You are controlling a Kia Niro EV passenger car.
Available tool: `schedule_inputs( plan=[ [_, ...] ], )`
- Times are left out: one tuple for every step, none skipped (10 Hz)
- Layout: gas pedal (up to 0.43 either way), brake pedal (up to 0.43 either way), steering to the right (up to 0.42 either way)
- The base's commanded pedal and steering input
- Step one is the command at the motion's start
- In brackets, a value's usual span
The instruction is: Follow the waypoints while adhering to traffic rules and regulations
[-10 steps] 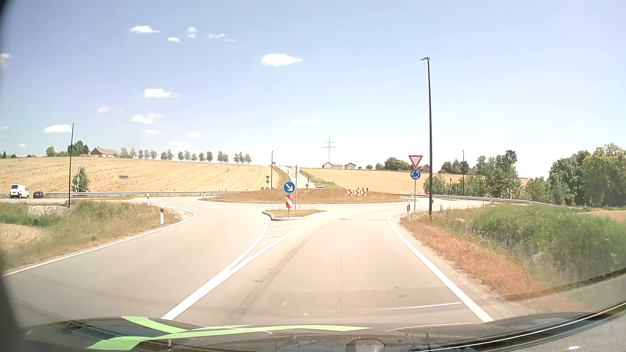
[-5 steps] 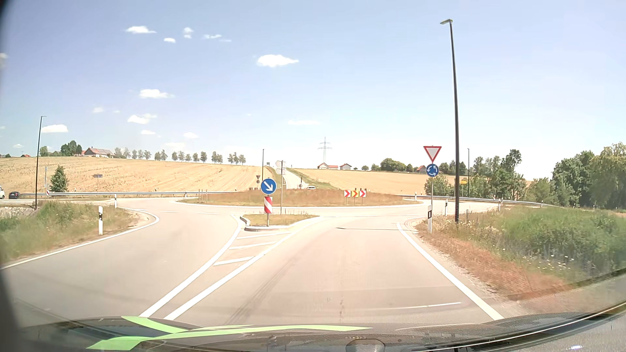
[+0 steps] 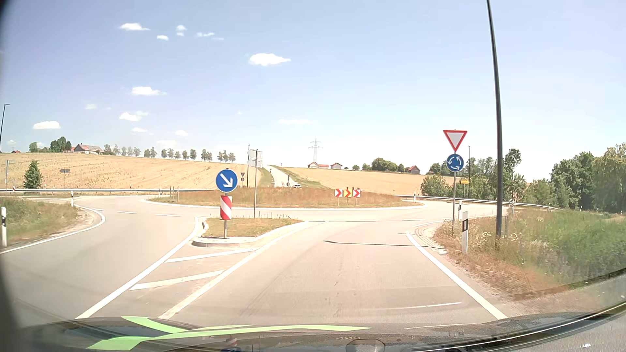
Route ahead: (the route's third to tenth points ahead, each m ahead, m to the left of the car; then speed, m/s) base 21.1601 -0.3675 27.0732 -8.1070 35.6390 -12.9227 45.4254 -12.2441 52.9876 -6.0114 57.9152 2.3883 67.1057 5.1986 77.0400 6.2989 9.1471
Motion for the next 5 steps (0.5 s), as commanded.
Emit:
schedule_inputs(
  plan=[
    [0.000,0.122,0.056],
    [0.000,0.116,0.066],
    [0.000,0.091,0.069],
    [0.000,0.000,0.066],
    [0.000,0.000,0.063]
  ],
)
